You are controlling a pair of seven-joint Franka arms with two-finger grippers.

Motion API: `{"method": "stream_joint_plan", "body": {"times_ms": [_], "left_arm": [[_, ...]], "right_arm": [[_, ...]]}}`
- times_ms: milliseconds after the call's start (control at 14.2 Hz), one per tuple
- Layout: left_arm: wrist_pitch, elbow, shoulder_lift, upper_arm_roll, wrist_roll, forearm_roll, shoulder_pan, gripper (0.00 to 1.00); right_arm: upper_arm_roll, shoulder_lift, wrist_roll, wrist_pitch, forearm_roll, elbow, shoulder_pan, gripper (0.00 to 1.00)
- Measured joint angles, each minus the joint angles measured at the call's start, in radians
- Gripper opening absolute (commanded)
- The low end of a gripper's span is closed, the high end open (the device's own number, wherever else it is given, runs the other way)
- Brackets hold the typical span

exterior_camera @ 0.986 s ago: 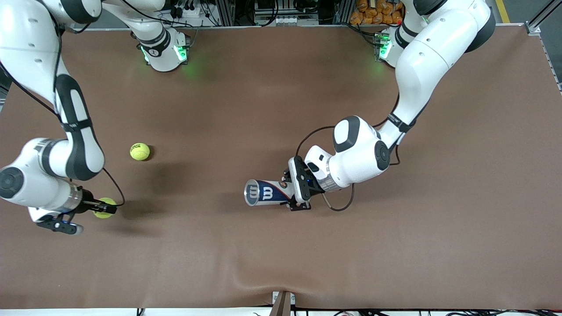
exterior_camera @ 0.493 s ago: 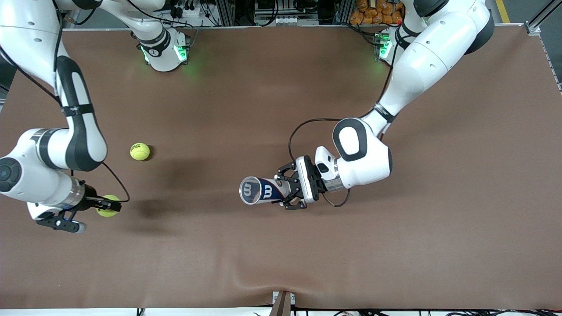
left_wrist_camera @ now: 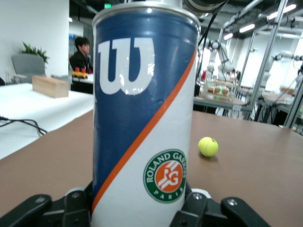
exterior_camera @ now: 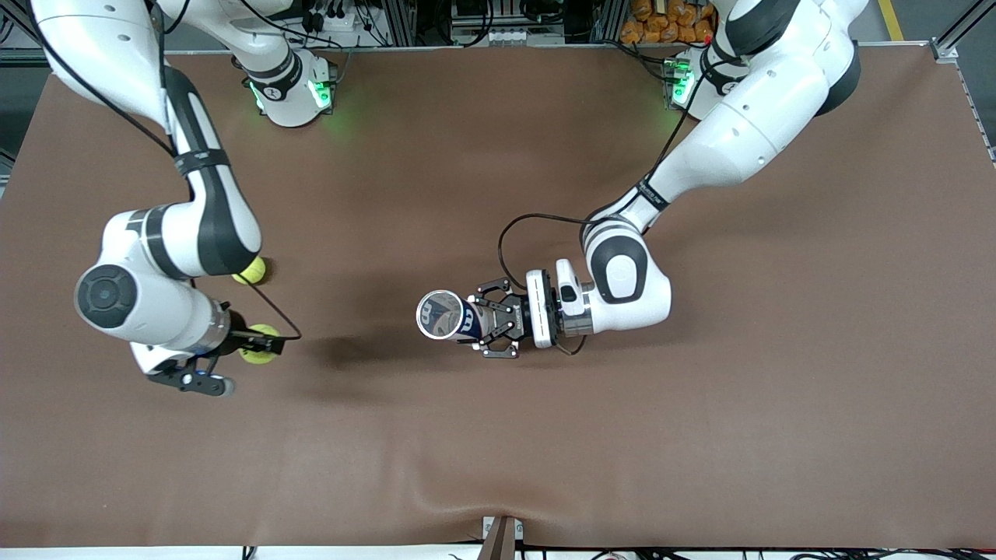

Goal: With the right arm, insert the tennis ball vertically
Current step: 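Lift the can upright with the left gripper while the right gripper lifts the ball, then move the held Wilson ball with the right gripper above the can opening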

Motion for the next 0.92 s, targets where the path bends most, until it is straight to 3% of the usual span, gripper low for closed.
{"method": "stream_joint_plan", "body": {"times_ms": [211, 493, 705, 916], "left_arm": [[-0.002, 0.008, 0.036, 0.0, 0.118, -0.059, -0.028, 0.61], [-0.024, 0.064, 0.119, 0.01, 0.345, -0.309, -0.116, 0.61], [-0.084, 0.082, 0.139, 0.087, 0.459, -0.526, -0.232, 0.61], [-0.182, 0.087, 0.152, 0.211, 0.457, -0.597, -0.309, 0.63]], "right_arm": [[-0.004, -0.004, -0.002, -0.024, 0.035, -0.003, -0.005, 0.66], [-0.002, -0.082, -0.004, -0.092, 0.038, -0.002, -0.003, 0.67], [0.003, -0.175, -0.004, -0.156, 0.041, -0.002, 0.005, 0.67], [0.005, -0.214, 0.048, -0.193, 0.049, -0.008, 0.038, 0.66]]}}
